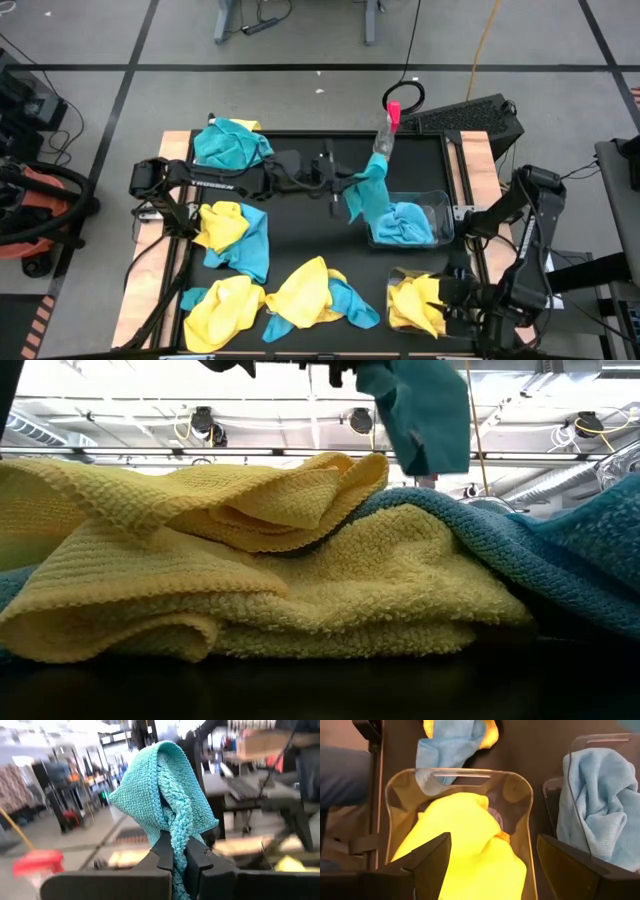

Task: Sort microfiber towel by color & place in baskets
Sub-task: Put the blue towel into the top transparent bin

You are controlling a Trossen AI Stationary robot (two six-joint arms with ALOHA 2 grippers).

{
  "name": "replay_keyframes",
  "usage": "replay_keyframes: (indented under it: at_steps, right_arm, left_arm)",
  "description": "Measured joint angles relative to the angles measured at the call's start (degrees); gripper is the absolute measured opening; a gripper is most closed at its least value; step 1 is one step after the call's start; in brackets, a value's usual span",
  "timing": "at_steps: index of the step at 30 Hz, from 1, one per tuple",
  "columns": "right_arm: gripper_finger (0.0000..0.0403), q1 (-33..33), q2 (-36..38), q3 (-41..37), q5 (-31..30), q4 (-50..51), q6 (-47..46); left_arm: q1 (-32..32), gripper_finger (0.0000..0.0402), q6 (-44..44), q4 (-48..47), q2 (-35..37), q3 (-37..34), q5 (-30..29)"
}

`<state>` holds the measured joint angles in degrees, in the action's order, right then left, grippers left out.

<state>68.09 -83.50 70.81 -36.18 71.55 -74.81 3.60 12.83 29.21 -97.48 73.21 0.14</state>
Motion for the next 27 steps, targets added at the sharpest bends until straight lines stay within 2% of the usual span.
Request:
replay_keyframes:
  at_steps: [6,12,16,20,27]
  right_arm:
    - [0.0288,-0.11,-3.28,0.0,0.09,0.02,0.07]
    - [0.0288,-0.11,-3.39,0.0,0.06,-0.33,0.09]
    - [0.0288,-0.11,-3.35,0.0,0.09,-0.41,0.13]
    - [0.0288,-0.11,-3.33,0.0,0.15,-0.48,-0.42]
    - [0.0288,0.09,-3.3,0.0,0.28,-1.12,-1.44]
  left_arm:
    - [0.57,0.0008,0.07,5.36,-1.23,0.08,1.09]
    - [0.48,0.0008,-0.01,11.12,-6.74,0.59,2.83]
    - [0.51,0.0008,-0.31,11.22,-11.84,4.45,2.88]
    - [0.5,0.0008,-0.26,8.2,-17.39,9.33,3.27]
    - [0.06,0.0016,0.03,-2.65,-25.63,17.45,4.93]
